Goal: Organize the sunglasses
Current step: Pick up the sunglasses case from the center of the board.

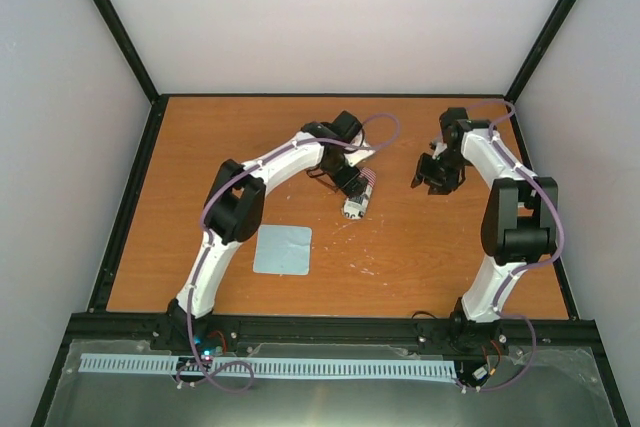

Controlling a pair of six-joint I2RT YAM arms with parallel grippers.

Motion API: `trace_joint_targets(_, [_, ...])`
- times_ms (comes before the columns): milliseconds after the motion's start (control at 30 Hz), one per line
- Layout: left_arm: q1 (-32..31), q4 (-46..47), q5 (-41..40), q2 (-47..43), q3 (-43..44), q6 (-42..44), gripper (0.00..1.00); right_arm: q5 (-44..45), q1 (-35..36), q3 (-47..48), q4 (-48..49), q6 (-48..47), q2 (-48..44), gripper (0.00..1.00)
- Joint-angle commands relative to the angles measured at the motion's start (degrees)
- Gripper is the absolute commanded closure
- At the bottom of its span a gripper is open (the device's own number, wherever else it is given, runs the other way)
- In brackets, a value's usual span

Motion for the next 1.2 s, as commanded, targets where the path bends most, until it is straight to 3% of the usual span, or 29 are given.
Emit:
trace_joint_targets(0, [0.3,-11.7,-4.6,1.1,4.7,-3.0,0.01,-4.7,0.0,-3.9,3.0,-1.5,-0.8,0.52])
trace_joint_targets(400, [-2.8,-12.0,-3.2,-0.8,4.0,-3.0,0.01,-6.4,-0.1,-9.8,5.7,-0.4,-4.2,0.52])
trace_joint_targets(600, [-3.6,-9.3,-12.3,-3.8,0.9,-3.4,0.01,-6.9,-0.1,-12.3,6.9,0.1,-5.0,0.52])
trace_joint_targets(733, [-3.8,-7.8,-14.3,-5.4,1.2,-3.5,0.0,-7.5,-0.1,-13.4,7.5,0.0,-4.9,0.52])
trace_joint_targets(833, [-4.4,-8.4,-11.6,-5.5,2.1,-3.2,0.03,-8.4,-0.1,-14.0,7.8,-0.2,-4.7,0.52])
trace_joint_targets(1000, [-5.5,-10.6,-3.2,-3.8,2.2,-2.8,0.17,-8.9,-0.2,-14.4,7.8,-0.9,-4.2,0.53])
trace_joint_targets(1167, [-6.9,-12.2,1.6,-2.5,1.5,-2.6,0.22,-9.8,-0.2,-15.0,8.4,-1.3,-3.4,0.61])
